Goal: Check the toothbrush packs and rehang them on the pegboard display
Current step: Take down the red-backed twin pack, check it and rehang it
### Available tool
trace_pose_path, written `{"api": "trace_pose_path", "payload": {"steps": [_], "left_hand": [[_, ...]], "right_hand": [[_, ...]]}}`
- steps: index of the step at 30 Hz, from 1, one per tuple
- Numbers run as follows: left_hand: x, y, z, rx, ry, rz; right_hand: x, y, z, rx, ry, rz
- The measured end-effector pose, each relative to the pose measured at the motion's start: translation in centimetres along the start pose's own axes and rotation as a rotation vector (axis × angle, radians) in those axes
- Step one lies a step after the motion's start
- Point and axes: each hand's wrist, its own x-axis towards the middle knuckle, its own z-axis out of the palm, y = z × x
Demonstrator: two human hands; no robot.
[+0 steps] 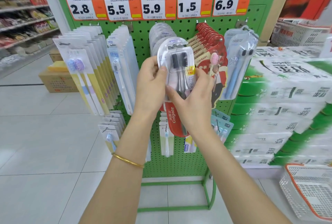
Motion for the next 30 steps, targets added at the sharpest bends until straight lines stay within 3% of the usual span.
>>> {"api": "trace_pose_path", "payload": {"steps": [17, 30], "left_hand": [[2.6, -1.7, -0.2, 0.237, 0.079, 0.064], [3.9, -2.6, -0.2, 0.393, 0.088, 0.105]], "right_hand": [[2.2, 0.0, 2.3, -0.063, -0.026, 0.044], [2.6, -0.4, 1.6, -0.301, -0.089, -0.026]]}}
